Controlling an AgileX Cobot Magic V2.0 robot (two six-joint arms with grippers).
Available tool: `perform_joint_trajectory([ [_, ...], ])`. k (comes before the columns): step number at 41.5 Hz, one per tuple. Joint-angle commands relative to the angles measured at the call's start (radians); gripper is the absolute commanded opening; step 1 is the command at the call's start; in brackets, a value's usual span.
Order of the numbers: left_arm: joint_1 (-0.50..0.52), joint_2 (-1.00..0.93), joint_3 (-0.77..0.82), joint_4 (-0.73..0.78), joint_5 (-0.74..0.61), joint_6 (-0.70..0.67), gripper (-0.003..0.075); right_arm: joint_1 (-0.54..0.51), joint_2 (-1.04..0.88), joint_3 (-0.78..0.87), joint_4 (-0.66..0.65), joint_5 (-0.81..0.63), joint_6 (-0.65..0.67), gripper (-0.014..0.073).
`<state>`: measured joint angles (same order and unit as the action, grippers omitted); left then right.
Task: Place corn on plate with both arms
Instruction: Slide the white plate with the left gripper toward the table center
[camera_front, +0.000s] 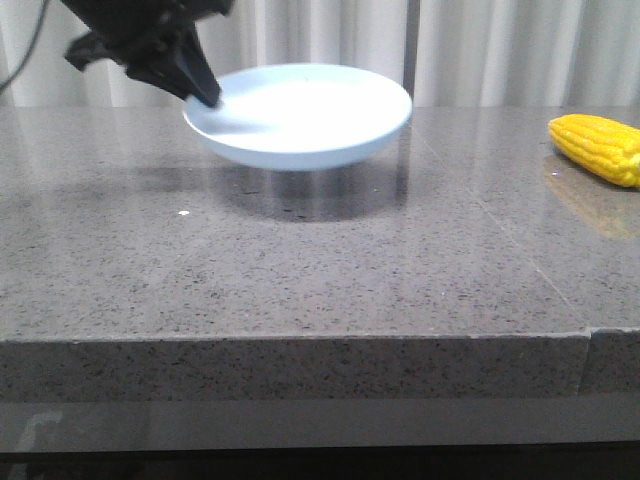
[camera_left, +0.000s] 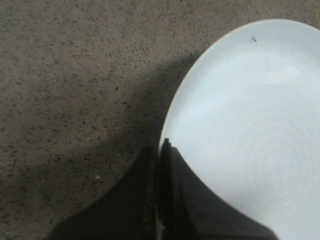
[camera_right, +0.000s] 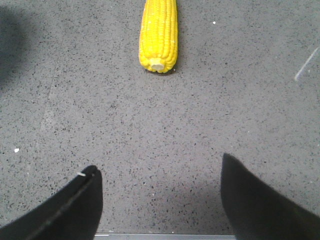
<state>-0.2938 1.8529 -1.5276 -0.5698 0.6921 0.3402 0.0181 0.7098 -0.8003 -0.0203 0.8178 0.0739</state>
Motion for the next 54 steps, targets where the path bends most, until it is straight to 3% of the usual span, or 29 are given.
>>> perform_joint_trajectory([
  [1, -0.017, -0.016, -0.032, -0.039, -0.070, -0.002, -0.0020, 0.000, 0.005, -0.034, -0.007, -0.059, -0.007, 0.0528],
  [11, -0.013, 0.032, -0.030, -0.031, -0.053, -0.002, -0.0005, 0.000, 0.005, -0.034, -0.007, -0.059, -0.007, 0.0528],
  [15, -0.013, 0.034, -0.030, -0.028, -0.034, -0.002, 0.0111, 0.000, 0.005, -0.034, -0.007, -0.059, -0.007, 0.0528],
  [20, -0.013, 0.026, -0.030, -0.016, -0.020, -0.002, 0.0342, 0.000, 0.005, -0.034, -0.007, -0.059, -0.007, 0.0528],
  [24, -0.013, -0.009, -0.030, 0.007, -0.002, -0.002, 0.0432, 0.000, 0.005, -0.034, -0.007, -0.059, -0.007, 0.0528],
  [34, -0.035, -0.177, -0.023, 0.118, 0.067, -0.002, 0.0440, 0.000, 0.005, -0.034, -0.007, -0.071, -0.007, 0.0528],
  [43, -0.123, -0.363, 0.040, 0.304, 0.135, -0.019, 0.0440, 0.000, 0.005, -0.034, 0.002, -0.064, -0.007, 0.0528],
  [54, -0.261, -0.604, 0.221, 0.662, 0.153, -0.319, 0.0440, 0.000, 0.031, -0.034, 0.002, -0.074, -0.007, 0.0533],
])
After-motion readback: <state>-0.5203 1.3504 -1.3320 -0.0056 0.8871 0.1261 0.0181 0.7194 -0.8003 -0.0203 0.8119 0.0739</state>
